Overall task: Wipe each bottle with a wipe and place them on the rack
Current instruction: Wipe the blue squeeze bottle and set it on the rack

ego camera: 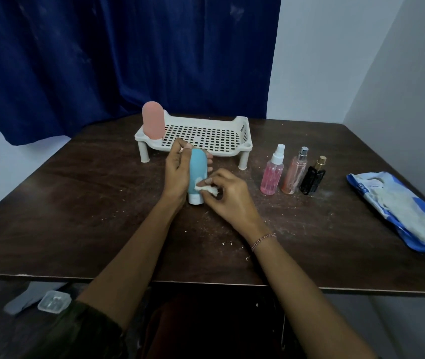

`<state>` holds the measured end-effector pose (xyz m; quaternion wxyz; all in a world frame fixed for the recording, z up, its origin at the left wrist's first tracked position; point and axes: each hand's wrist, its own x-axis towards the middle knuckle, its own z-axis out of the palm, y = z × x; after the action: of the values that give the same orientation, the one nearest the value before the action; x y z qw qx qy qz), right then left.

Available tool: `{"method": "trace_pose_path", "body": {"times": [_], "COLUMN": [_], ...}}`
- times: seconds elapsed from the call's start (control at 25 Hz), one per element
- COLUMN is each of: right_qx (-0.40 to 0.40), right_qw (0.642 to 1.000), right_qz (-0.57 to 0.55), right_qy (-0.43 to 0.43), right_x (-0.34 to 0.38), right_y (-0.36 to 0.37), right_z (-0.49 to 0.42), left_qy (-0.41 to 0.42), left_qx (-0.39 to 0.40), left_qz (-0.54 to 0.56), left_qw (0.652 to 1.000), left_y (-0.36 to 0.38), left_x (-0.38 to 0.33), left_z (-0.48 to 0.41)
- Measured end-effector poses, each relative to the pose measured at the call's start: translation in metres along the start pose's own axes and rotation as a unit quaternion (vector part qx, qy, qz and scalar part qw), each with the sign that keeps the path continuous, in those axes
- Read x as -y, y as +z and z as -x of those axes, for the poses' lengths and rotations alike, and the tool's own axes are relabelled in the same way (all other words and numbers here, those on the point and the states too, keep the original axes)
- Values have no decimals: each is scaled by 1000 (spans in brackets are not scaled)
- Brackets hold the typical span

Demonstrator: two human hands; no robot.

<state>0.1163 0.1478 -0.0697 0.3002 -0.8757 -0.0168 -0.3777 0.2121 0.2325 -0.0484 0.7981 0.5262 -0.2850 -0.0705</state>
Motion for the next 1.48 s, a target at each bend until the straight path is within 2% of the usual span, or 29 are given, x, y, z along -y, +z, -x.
{"method": "trace_pose_path", "body": {"times": [0.08,0.16,0.32,0.4,0.6,0.8,0.96,1.04,1.2,1.28,1.36,1.48], "right_qx": [-48,-57,70,96,40,-100,-149,-123,32,97,121,106], "right_qw": [999,998,997,995,999,995,989,992,999,995,992,994], "right_qz": [16,12,8,7,17,12,9,3,1,9,9,-19], "right_qy": [1,-5,-38,-37,-17,-7,3,-1,-9,-23,-32,-19], "right_x": [-1,-1,3,3,2,5,2,0,-8,-11,-10,-8], "right_y": [1,2,5,5,-1,-4,-12,-12,-14,-13,-11,-10], "right_z": [-3,-1,9,9,4,-4,-7,-6,-1,0,0,0], "left_qy": [3,6,-14,-24,-2,25,27,20,-15,-22,-26,-21], "left_qx": [9,13,-7,-26,-66,9,54,42,-31,-43,-43,-31], "left_qz": [2,-1,-7,-17,-75,-74,-86,-81,-32,-32,-42,-51], "left_qw": [1000,1000,1000,999,995,997,994,996,999,998,998,998], "left_y": [0,-1,-3,-6,-8,-1,2,1,0,0,-1,-2], "left_x": [1,2,5,8,10,9,10,8,7,8,9,10], "left_z": [-1,-1,-3,-6,-9,-5,-3,-3,-5,-5,-6,-7]}}
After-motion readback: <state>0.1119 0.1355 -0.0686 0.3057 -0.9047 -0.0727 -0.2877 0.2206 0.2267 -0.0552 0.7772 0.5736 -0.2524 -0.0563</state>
